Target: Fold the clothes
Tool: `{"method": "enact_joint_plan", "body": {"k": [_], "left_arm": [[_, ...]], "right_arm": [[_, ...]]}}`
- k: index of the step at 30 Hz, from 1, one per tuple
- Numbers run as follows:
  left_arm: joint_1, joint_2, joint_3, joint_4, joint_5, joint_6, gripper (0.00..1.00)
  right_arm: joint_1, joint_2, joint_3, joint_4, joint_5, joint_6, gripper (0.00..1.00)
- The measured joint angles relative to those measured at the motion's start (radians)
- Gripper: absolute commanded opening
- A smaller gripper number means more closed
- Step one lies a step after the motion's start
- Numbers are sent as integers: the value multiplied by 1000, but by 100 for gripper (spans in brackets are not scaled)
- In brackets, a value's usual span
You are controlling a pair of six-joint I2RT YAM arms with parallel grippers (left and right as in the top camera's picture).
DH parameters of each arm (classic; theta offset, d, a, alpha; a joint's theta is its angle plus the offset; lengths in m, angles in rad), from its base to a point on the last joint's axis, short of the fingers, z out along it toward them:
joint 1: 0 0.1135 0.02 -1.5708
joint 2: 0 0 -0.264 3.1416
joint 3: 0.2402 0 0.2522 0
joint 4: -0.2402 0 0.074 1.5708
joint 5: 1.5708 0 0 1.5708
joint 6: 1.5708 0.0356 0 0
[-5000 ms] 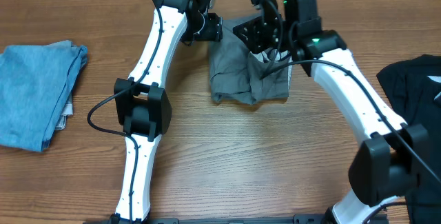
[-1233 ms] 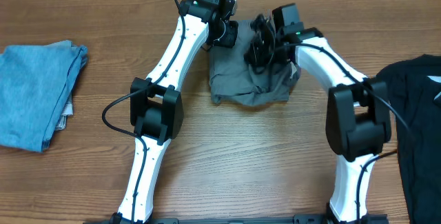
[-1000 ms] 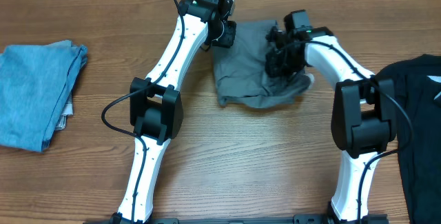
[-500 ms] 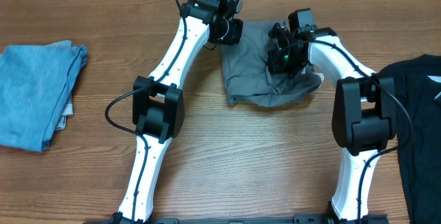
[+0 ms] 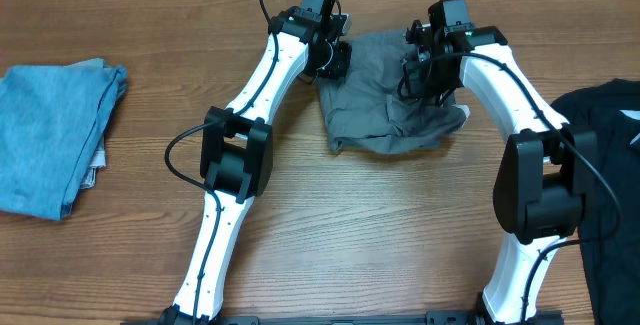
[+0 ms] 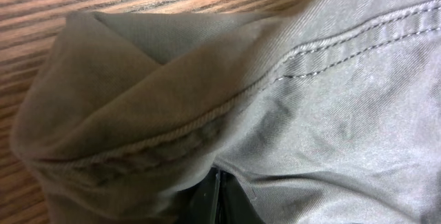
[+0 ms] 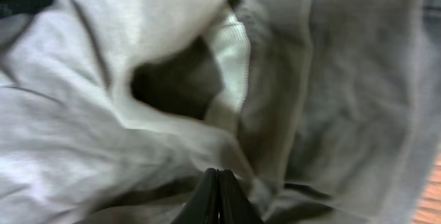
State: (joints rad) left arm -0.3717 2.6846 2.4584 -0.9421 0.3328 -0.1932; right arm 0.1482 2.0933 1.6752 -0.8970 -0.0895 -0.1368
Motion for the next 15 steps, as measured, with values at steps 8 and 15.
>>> {"method": "enact_joint_plan", "body": {"k": [8,15], "left_arm": [[0,0,0,0,-3,0,12],[-1,0,0,0,-3,0,15]], "right_arm": [[-14,-27,17,92,-62,66,4],[-14,-43,40,245,-315,77,4]]}}
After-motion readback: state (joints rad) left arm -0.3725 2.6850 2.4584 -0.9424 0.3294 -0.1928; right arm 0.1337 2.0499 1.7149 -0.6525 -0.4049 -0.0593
